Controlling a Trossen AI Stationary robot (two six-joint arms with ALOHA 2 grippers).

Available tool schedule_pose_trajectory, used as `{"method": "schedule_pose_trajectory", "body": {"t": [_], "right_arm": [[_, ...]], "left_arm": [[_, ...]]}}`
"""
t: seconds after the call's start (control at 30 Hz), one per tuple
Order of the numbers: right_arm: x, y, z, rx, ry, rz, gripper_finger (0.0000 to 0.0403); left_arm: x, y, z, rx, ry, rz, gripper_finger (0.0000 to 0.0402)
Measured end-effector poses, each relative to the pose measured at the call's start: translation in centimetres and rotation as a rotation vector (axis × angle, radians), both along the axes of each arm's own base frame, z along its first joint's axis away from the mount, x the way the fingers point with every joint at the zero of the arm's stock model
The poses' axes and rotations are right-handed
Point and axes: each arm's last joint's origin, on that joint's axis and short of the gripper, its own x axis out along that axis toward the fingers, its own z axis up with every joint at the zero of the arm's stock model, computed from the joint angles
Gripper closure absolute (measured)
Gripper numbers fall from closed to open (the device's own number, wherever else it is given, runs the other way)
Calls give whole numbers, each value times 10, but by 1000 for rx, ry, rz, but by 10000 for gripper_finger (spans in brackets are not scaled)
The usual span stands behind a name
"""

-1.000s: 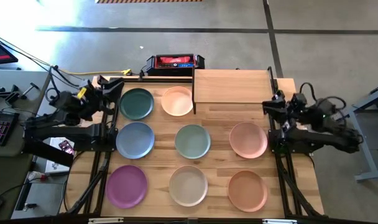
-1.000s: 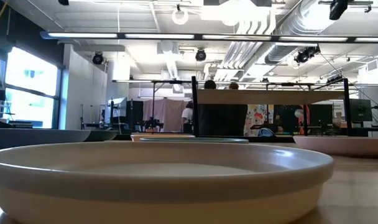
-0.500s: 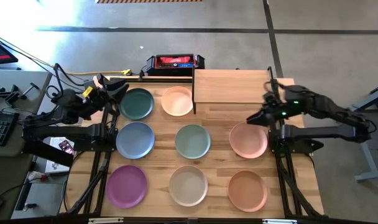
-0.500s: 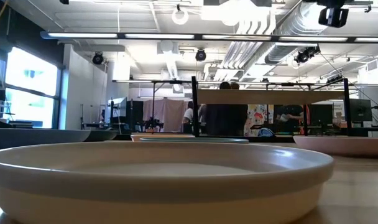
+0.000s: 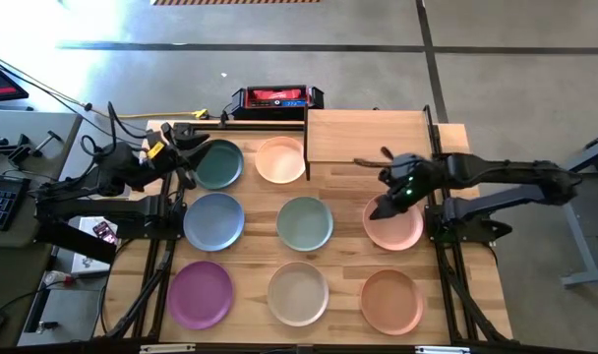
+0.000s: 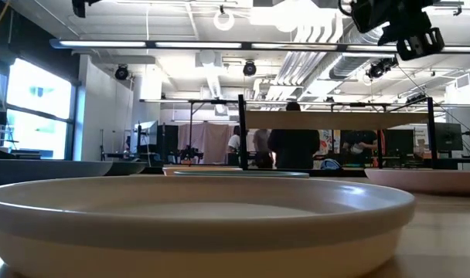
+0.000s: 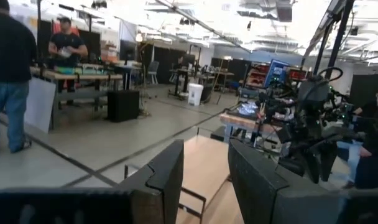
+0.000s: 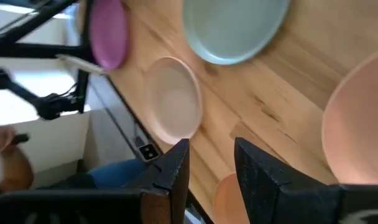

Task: Place and stack plates onto a shelf
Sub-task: Put the pink plate on the shelf

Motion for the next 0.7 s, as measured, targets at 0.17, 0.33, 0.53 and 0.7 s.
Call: {"method": "schedule_pose_trajectory", "body": {"t": [0.17,0.33,0.53,0.7], "right_arm": [[17,10,-16,-6,113,-50,293],[30,19,-31,-39,200,-61,293],[42,30,-54,-93,326,-54,293],[50,38,-73,-126,432,-12,293]], "left_arm": [[1,0,-5,-13,46,-1,284],[1,0,-7,-35,65,-3,284],[1,0,-14,-96,102,-5,284],[1,-1,-20,-160,138,-49,284]]}}
